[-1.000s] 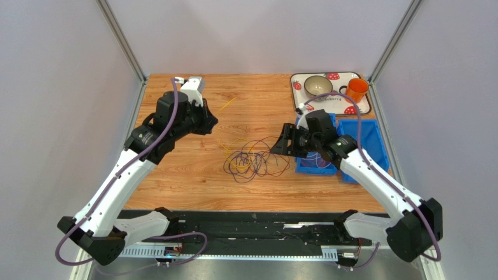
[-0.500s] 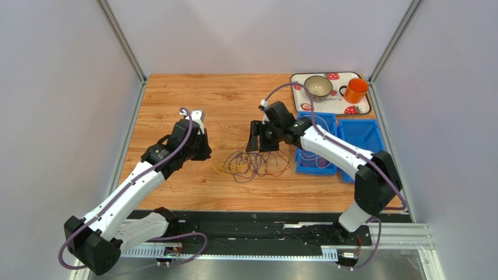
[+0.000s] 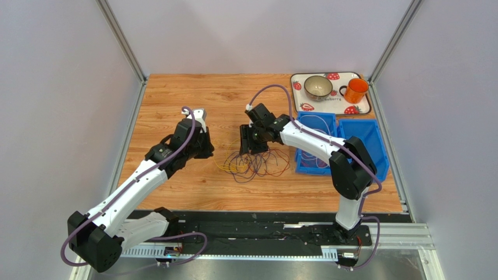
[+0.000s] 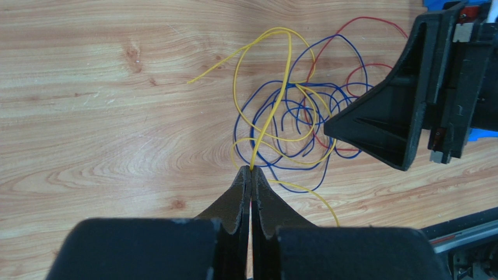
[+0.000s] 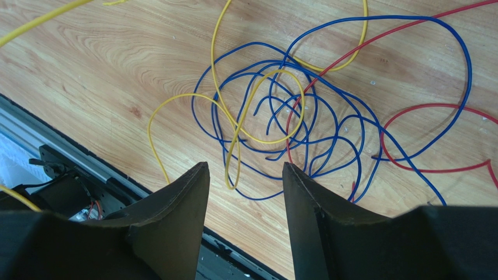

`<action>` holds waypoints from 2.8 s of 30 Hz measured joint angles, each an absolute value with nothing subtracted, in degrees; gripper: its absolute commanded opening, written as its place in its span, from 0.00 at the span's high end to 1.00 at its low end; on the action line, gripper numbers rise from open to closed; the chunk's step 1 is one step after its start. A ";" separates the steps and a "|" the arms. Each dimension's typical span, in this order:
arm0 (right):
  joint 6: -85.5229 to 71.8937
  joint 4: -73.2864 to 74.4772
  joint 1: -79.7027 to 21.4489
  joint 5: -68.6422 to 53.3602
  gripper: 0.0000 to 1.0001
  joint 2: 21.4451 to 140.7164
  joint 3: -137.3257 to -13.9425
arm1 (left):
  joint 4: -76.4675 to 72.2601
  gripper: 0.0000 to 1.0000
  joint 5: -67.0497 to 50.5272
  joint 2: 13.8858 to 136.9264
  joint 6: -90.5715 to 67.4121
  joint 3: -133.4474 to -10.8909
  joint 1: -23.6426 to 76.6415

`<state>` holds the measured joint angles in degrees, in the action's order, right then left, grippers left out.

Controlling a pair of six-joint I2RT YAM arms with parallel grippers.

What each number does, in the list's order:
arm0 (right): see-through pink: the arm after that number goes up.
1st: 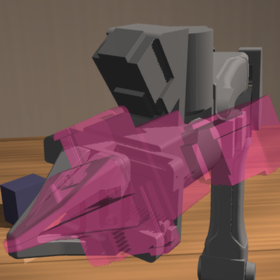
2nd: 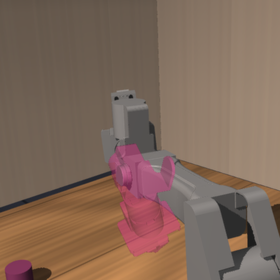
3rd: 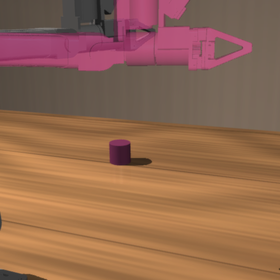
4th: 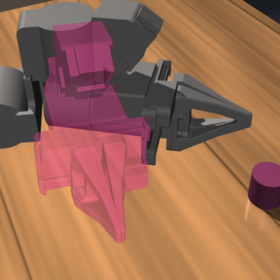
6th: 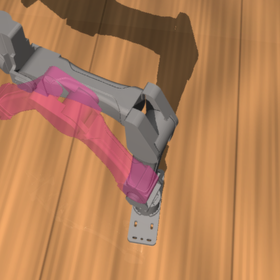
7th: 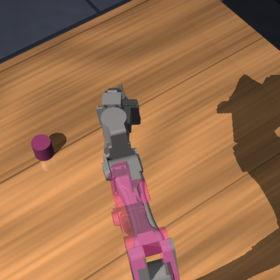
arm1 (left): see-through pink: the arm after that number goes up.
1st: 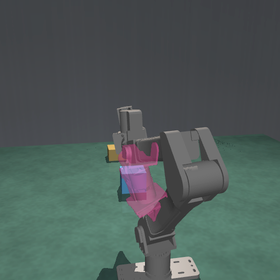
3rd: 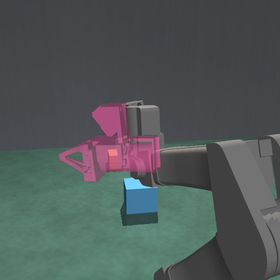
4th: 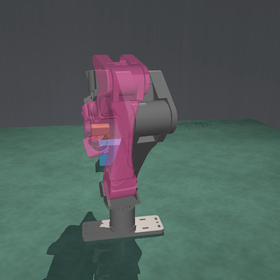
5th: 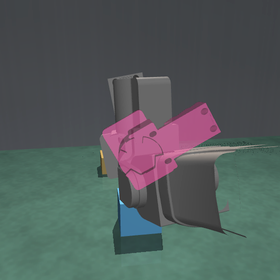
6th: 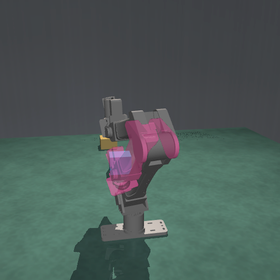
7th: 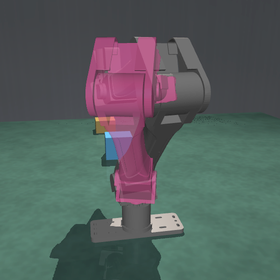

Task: Untangle the cables

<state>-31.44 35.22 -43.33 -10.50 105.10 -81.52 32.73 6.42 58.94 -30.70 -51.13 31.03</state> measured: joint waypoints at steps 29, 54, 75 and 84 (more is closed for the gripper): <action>-28.67 46.59 -44.99 -6.52 1.00 98.24 -100.71 | 43.18 0.22 8.21 48.56 -29.06 -56.21 31.03; -7.60 45.15 -44.97 23.35 1.00 70.06 -120.20 | 51.55 0.26 12.97 39.97 -24.08 -54.24 31.03; 2.74 15.70 -44.97 20.78 1.00 65.98 -114.41 | 44.58 0.32 -0.69 35.18 -23.09 -51.22 31.03; 6.83 13.65 -44.97 22.65 1.00 65.78 -111.15 | 37.08 0.37 -10.85 36.84 -23.46 -50.76 31.05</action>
